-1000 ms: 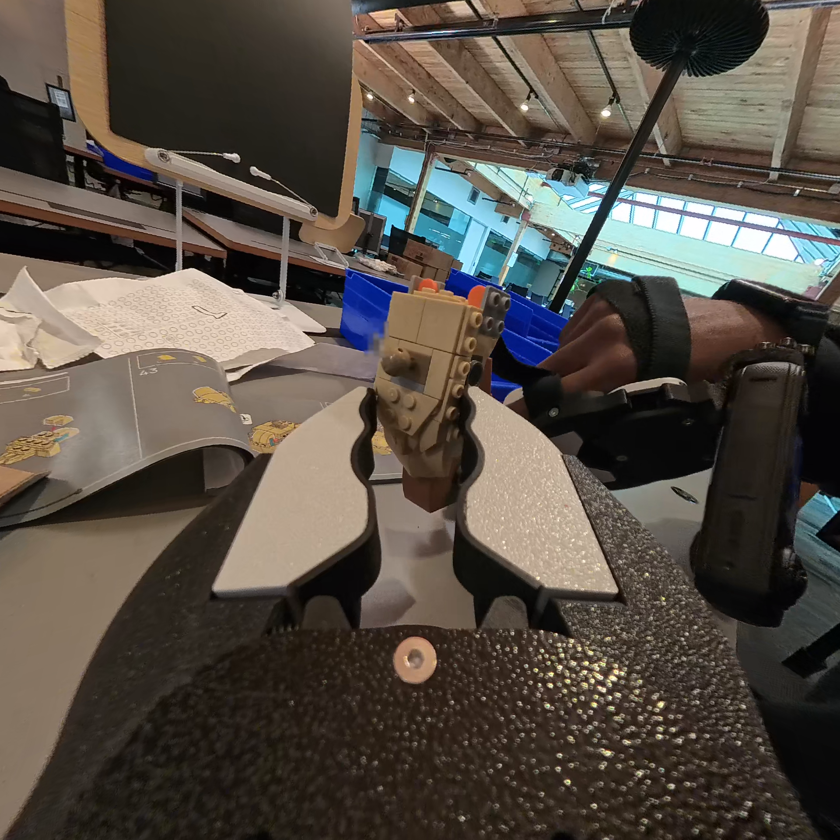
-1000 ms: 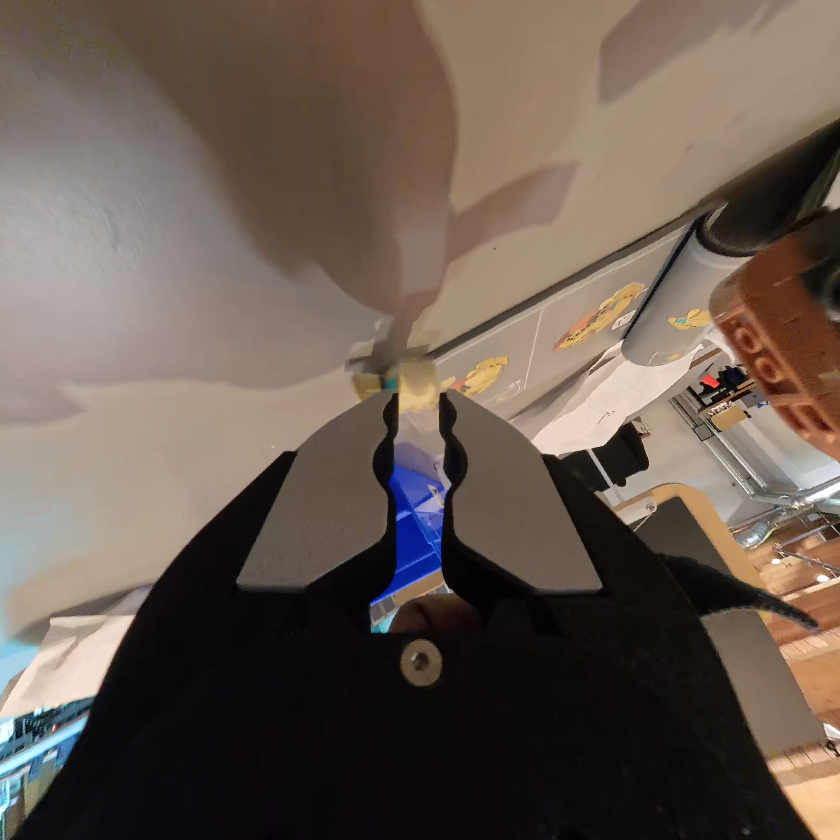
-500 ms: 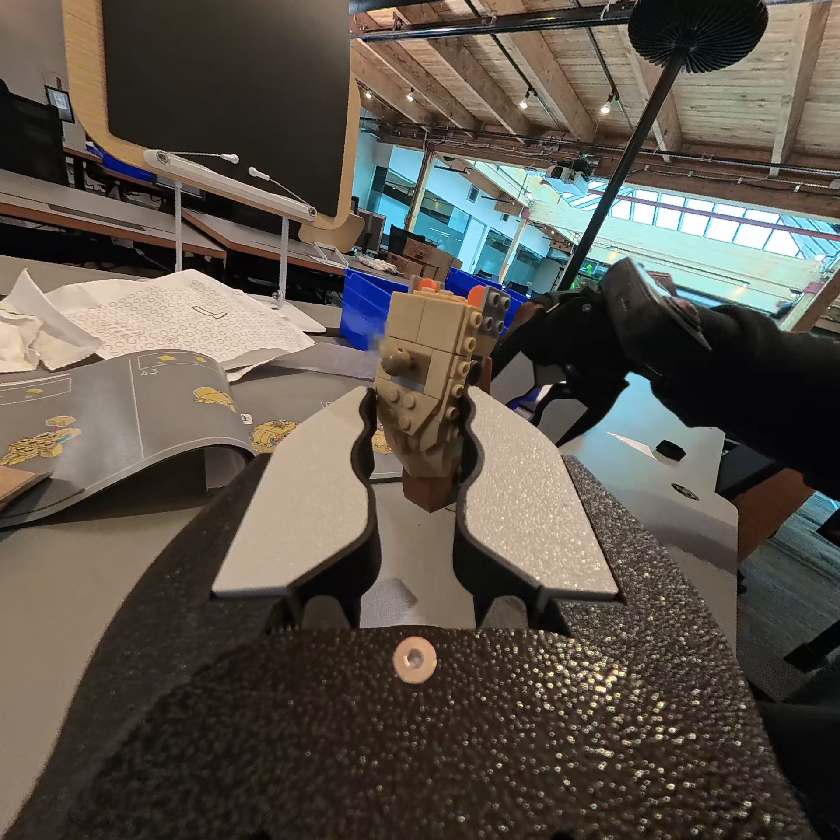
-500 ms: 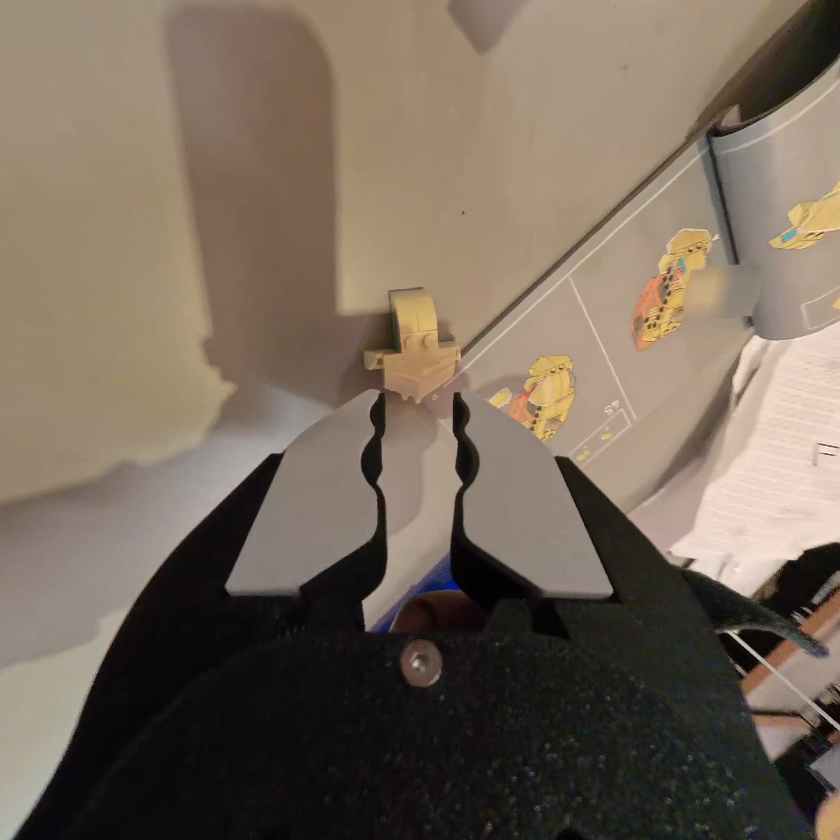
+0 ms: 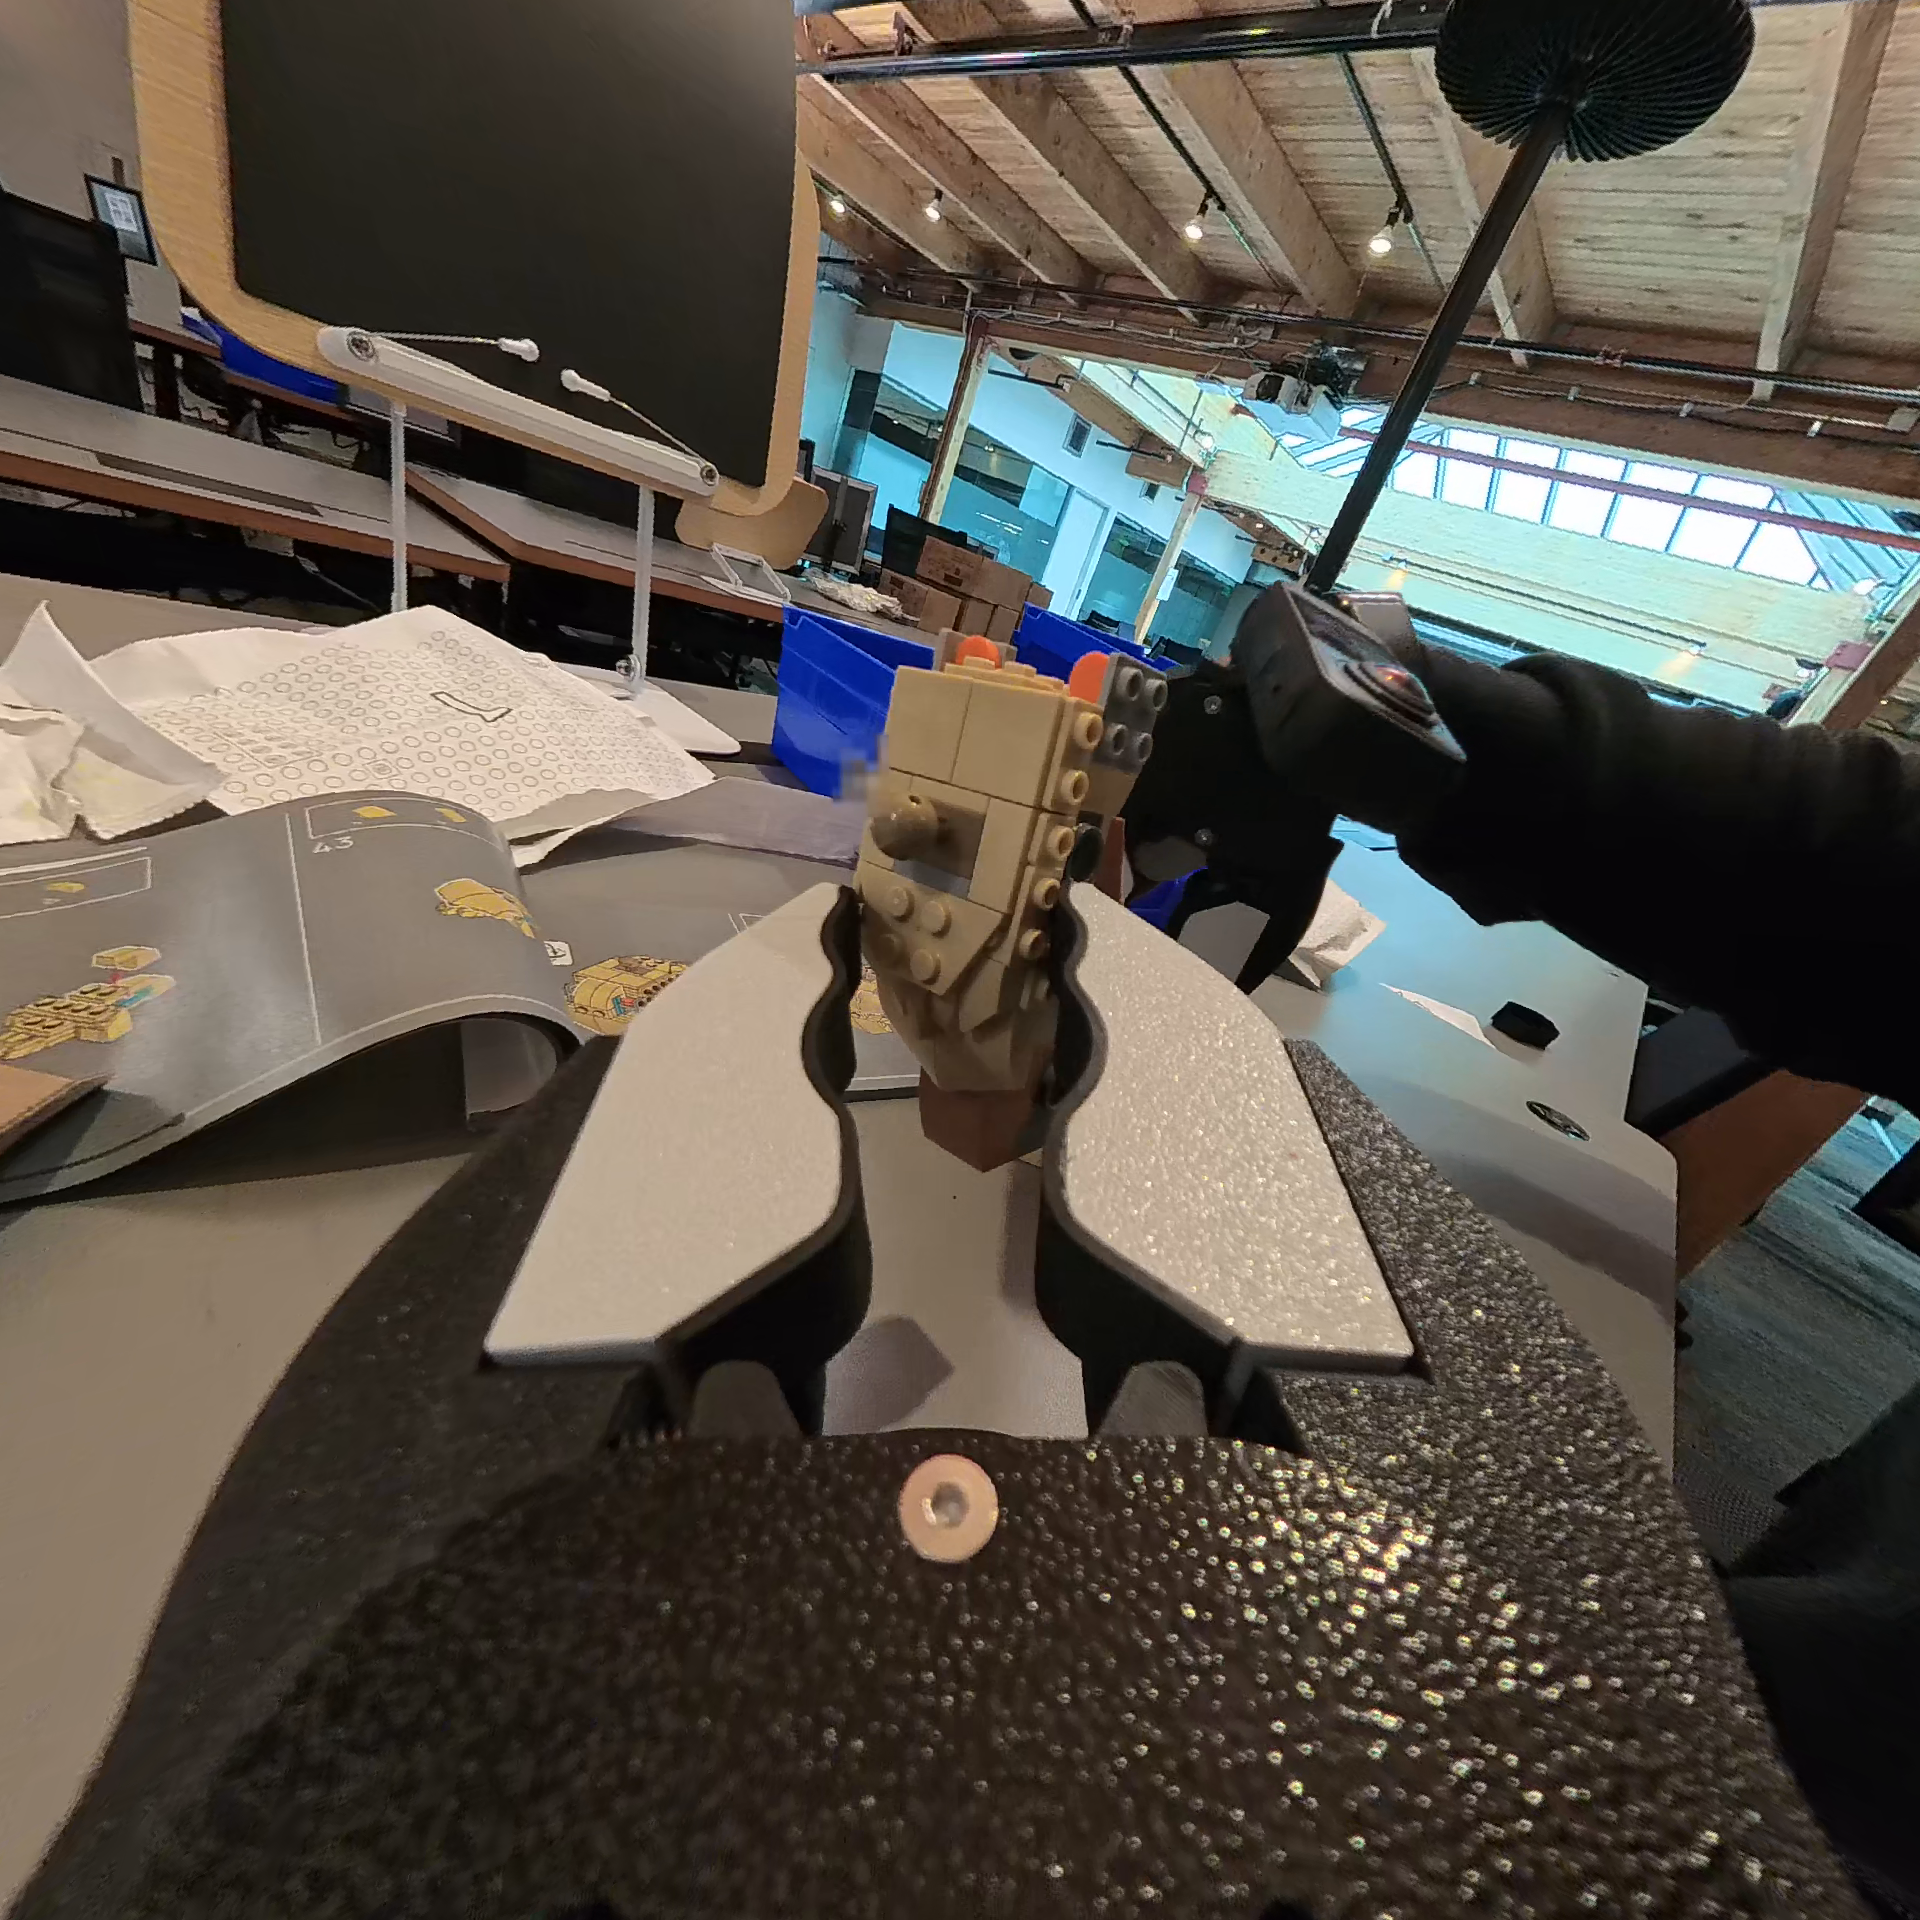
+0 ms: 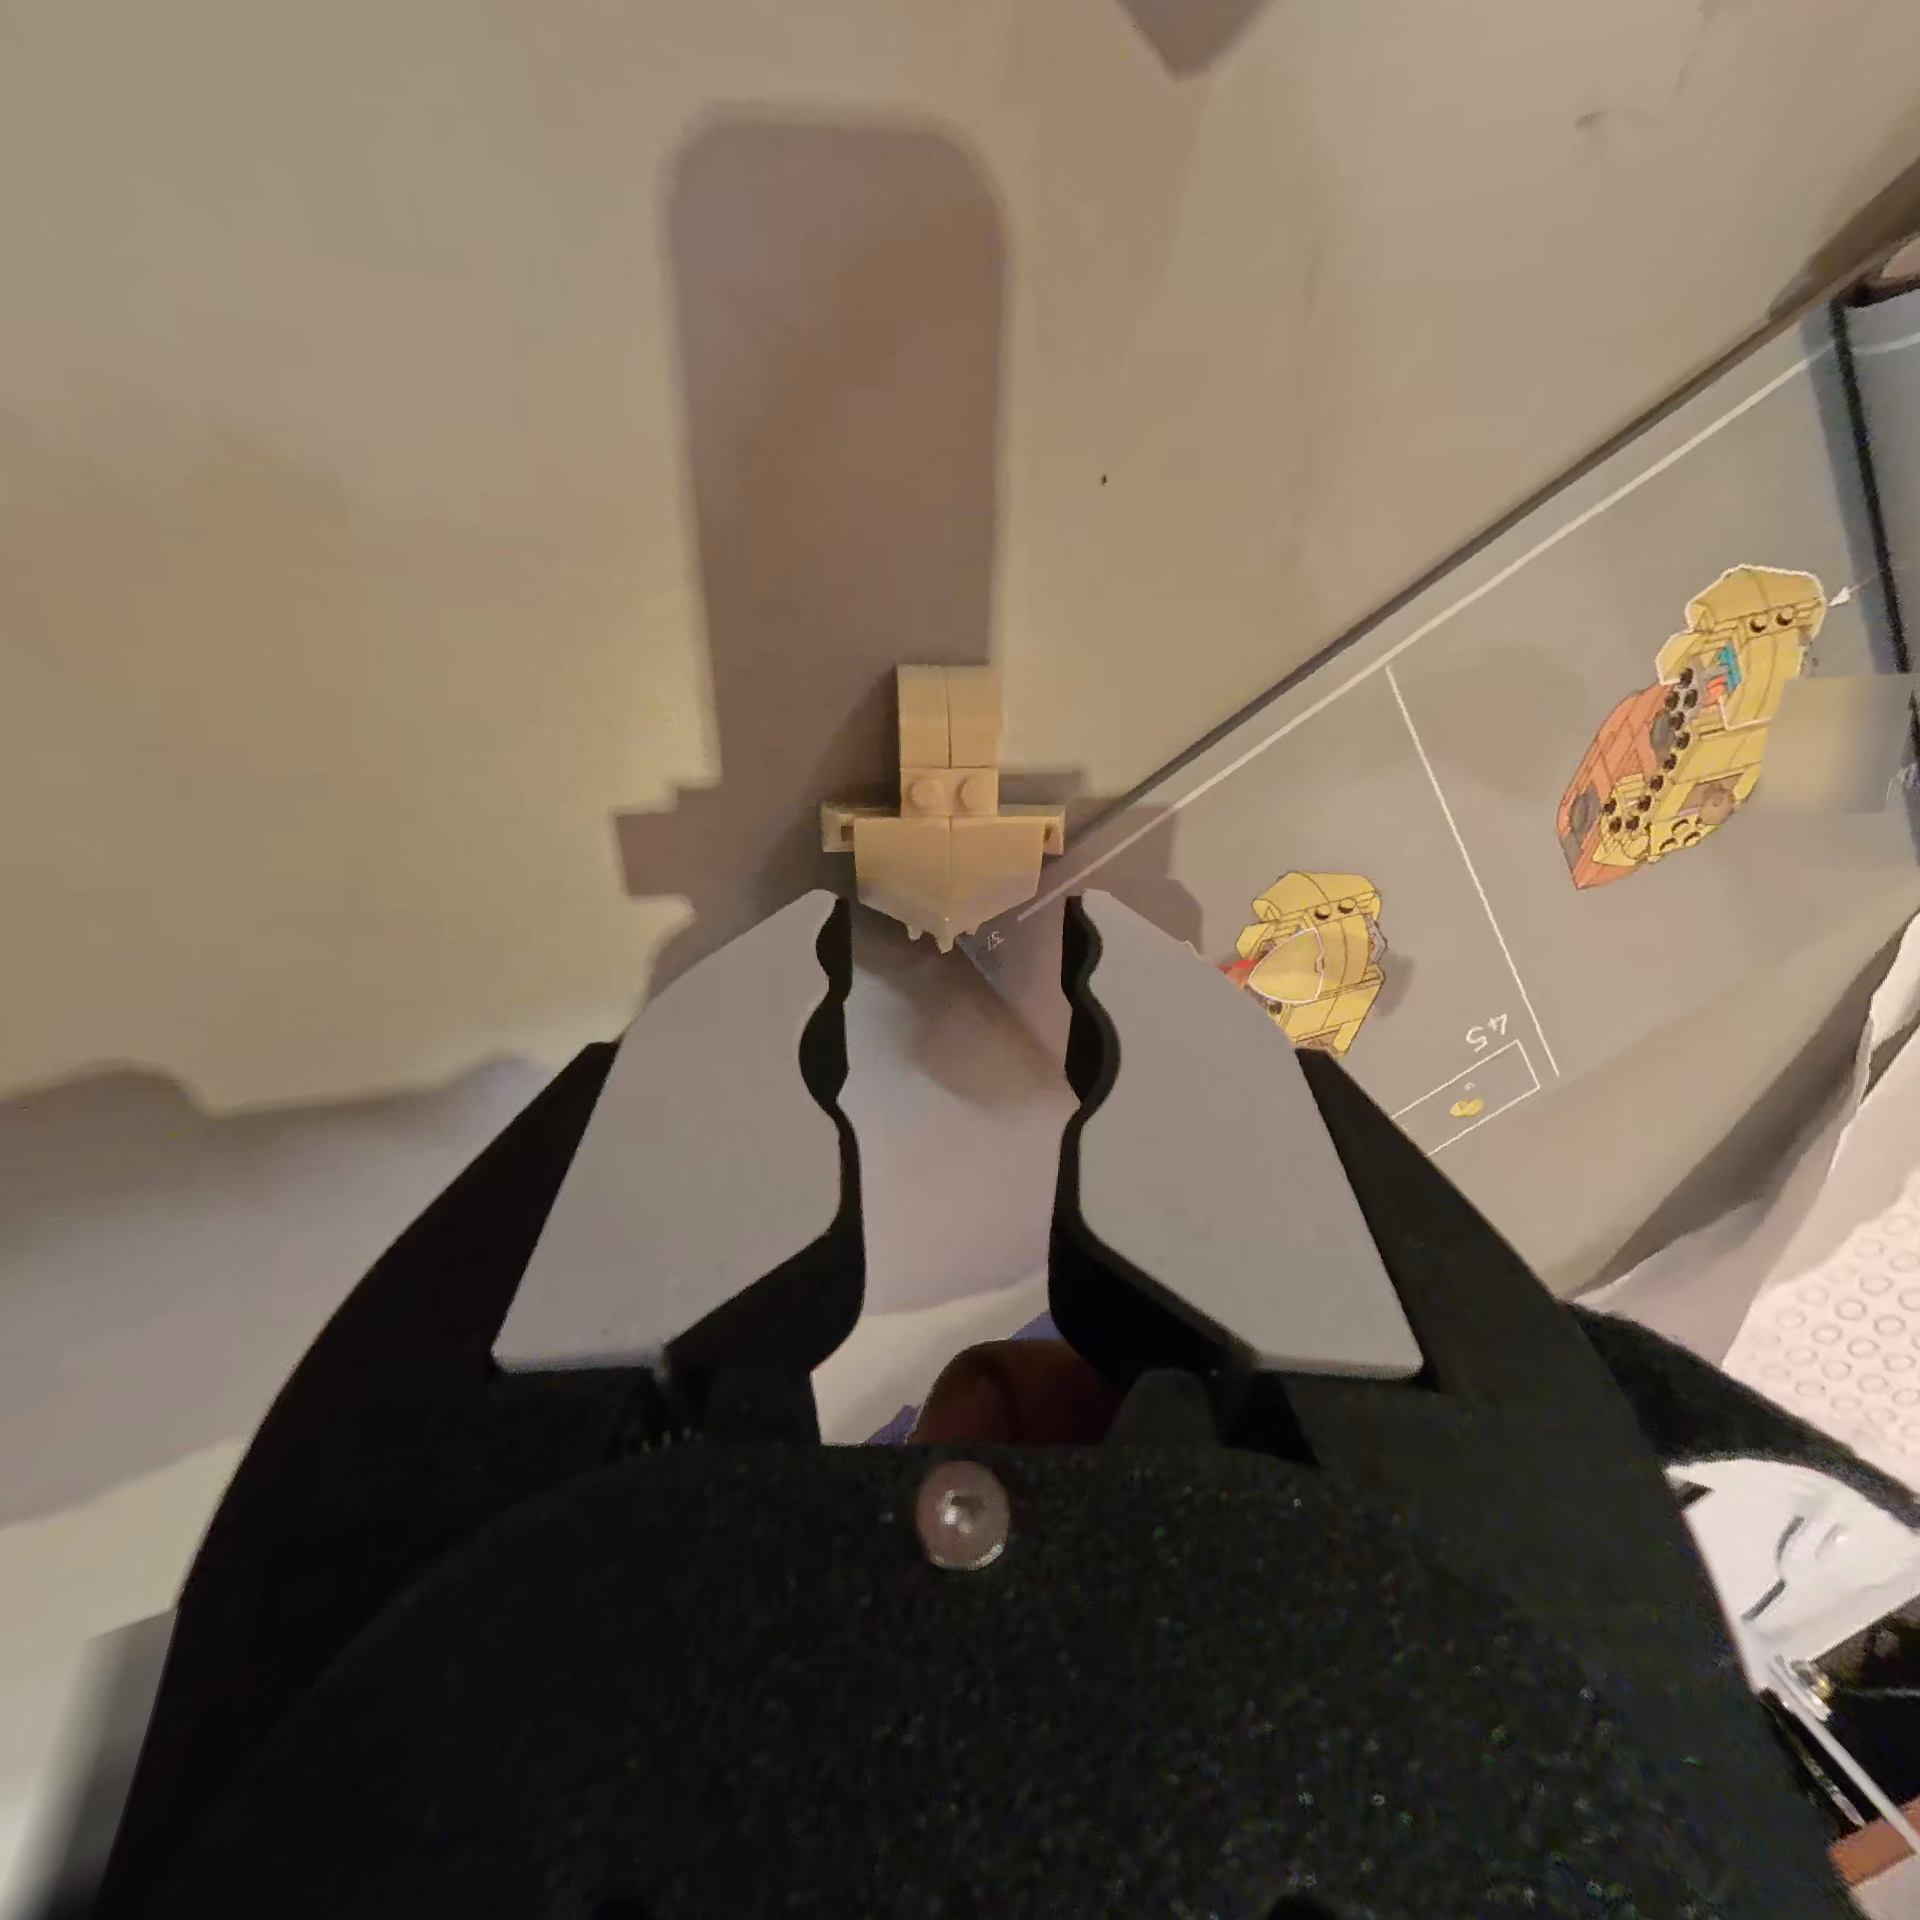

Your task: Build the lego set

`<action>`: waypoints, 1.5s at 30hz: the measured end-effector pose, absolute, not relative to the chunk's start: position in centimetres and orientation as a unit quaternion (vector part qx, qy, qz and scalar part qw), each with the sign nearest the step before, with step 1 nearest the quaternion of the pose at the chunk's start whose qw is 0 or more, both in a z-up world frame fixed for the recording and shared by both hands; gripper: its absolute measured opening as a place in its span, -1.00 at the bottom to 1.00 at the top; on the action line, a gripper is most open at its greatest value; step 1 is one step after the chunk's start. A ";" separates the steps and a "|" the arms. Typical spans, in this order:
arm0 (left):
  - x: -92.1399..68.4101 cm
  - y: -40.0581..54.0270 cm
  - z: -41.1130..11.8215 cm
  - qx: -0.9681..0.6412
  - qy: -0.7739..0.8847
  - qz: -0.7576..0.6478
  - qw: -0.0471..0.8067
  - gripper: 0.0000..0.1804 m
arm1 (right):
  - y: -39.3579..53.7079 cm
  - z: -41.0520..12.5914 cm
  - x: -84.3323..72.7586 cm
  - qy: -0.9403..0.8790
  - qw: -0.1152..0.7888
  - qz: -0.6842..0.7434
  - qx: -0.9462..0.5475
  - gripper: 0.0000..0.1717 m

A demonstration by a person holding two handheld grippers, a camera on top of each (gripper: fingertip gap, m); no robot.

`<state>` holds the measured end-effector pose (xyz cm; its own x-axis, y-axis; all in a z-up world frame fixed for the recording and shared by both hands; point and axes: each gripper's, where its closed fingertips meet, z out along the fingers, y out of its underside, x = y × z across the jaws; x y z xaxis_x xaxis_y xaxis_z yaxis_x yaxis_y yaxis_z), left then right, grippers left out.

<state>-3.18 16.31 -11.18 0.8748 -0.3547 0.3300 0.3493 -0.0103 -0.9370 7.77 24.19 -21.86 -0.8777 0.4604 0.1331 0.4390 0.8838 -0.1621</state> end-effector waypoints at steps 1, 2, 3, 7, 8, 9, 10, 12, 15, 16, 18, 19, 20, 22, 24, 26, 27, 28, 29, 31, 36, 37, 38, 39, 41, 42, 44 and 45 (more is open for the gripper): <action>-3.2 16.3 -11.2 -0.665 0.002 -0.251 0.703 -0.62 | 24.2 -22.0 7.7 -0.968 0.081 0.063 -0.230 -0.55; -3.1 16.3 -11.2 -0.666 0.003 -0.251 0.703 -0.62 | 24.1 -22.0 7.7 -0.969 0.078 0.063 -0.227 -0.55; -3.1 16.3 -11.2 -0.666 0.003 -0.252 0.702 -0.62 | 23.9 -22.2 7.6 -0.969 0.074 0.065 -0.225 -0.55; -3.1 16.3 -11.2 -0.666 0.004 -0.252 0.702 -0.62 | 23.6 -22.5 7.5 -0.969 0.070 0.065 -0.228 -0.61; -3.1 16.3 -11.2 -0.666 0.004 -0.252 0.702 -0.62 | 23.6 -22.5 7.5 -0.968 0.071 0.065 -0.232 -0.61; -3.1 16.3 -11.2 -0.666 0.004 -0.252 0.702 -0.62 | 23.6 -22.5 7.6 -0.967 0.071 0.063 -0.235 -0.61; -3.1 16.3 -11.2 -0.666 0.004 -0.252 0.702 -0.62 | 23.7 -22.4 7.6 -0.966 0.074 0.061 -0.240 -0.61; -3.1 16.3 -11.2 -0.666 0.004 -0.252 0.702 -0.62 | 23.6 -21.7 7.6 -0.960 0.080 0.073 -0.259 -0.61; -3.1 16.3 -11.2 -0.666 0.005 -0.250 0.703 -0.62 | 23.2 -18.9 7.0 -0.942 0.106 0.105 -0.301 -0.61; -3.1 16.3 -11.1 -0.665 0.006 -0.249 0.704 -0.62 | 23.1 -17.5 6.6 -0.934 0.120 0.113 -0.316 -0.61; -3.0 16.3 -11.1 -0.665 0.008 -0.246 0.705 -0.62 | 22.9 -14.2 5.6 -0.915 0.147 0.121 -0.355 -0.61; -3.0 16.3 -11.1 -0.666 0.009 -0.243 0.705 -0.62 | 22.7 -12.5 5.0 -0.905 0.158 0.124 -0.375 -0.61; -2.9 16.3 -11.1 -0.667 0.011 -0.239 0.706 -0.62 | 22.4 -10.8 4.5 -0.896 0.167 0.126 -0.392 -0.61; -2.8 16.3 -11.1 -0.668 0.015 -0.230 0.707 -0.62 | 21.6 -7.8 3.5 -0.880 0.183 0.132 -0.419 -0.61; -2.7 16.2 -11.1 -0.669 0.020 -0.219 0.710 -0.62 | 20.3 -5.8 2.5 -0.864 0.188 0.143 -0.444 -0.61; -2.6 16.2 -11.1 -0.670 0.025 -0.207 0.713 -0.62 | 18.8 -5.1 1.9 -0.854 0.175 0.155 -0.465 -0.61; -2.5 16.2 -11.1 -0.670 0.028 -0.203 0.713 -0.62 | 18.3 -5.1 1.7 -0.852 0.167 0.152 -0.472 -0.61; -2.4 16.2 -11.1 -0.671 0.032 -0.199 0.714 -0.62 | 17.8 -5.3 1.6 -0.852 0.157 0.146 -0.477 -0.61; -2.3 16.1 -11.1 -0.671 0.035 -0.195 0.714 -0.62 | 17.4 -5.5 1.5 -0.852 0.149 0.140 -0.482 -0.61; -2.2 16.1 -11.1 -0.671 0.038 -0.190 0.715 -0.62 | 17.3 -5.8 1.2 -0.849 0.142 0.123 -0.493 -0.61; -2.0 16.0 -11.1 -0.671 0.042 -0.189 0.716 -0.62 | 17.1 -6.1 0.7 -0.851 0.129 0.105 -0.499 -0.61; -2.0 16.0 -11.0 -0.670 0.043 -0.189 0.716 -0.62 | 17.0 -6.2 0.7 -0.851 0.126 0.102 -0.499 -0.61; -2.0 16.0 -11.0 -0.670 0.044 -0.189 0.716 -0.62 | 16.9 -6.3 0.6 -0.853 0.123 0.100 -0.498 -0.61; -2.0 16.0 -11.0 -0.670 0.044 -0.189 0.717 -0.62 | 16.9 -6.4 0.6 -0.854 0.120 0.096 -0.498 -0.61; -2.0 16.0 -11.0 -0.669 0.043 -0.191 0.717 -0.62 | 16.7 -6.6 0.6 -0.855 0.117 0.093 -0.497 -0.61; -2.0 16.0 -11.0 -0.668 0.044 -0.191 0.718 -0.62 | 16.7 -6.6 0.6 -0.855 0.115 0.092 -0.497 -0.61; -2.0 16.0 -11.0 -0.668 0.044 -0.192 0.718 -0.62 | 16.7 -6.7 0.5 -0.856 0.113 0.090 -0.497 -0.61; -2.0 16.0 -11.0 -0.669 0.044 -0.192 0.717 -0.62 | 16.7 -6.8 0.5 -0.856 0.112 0.089 -0.497 -0.61</action>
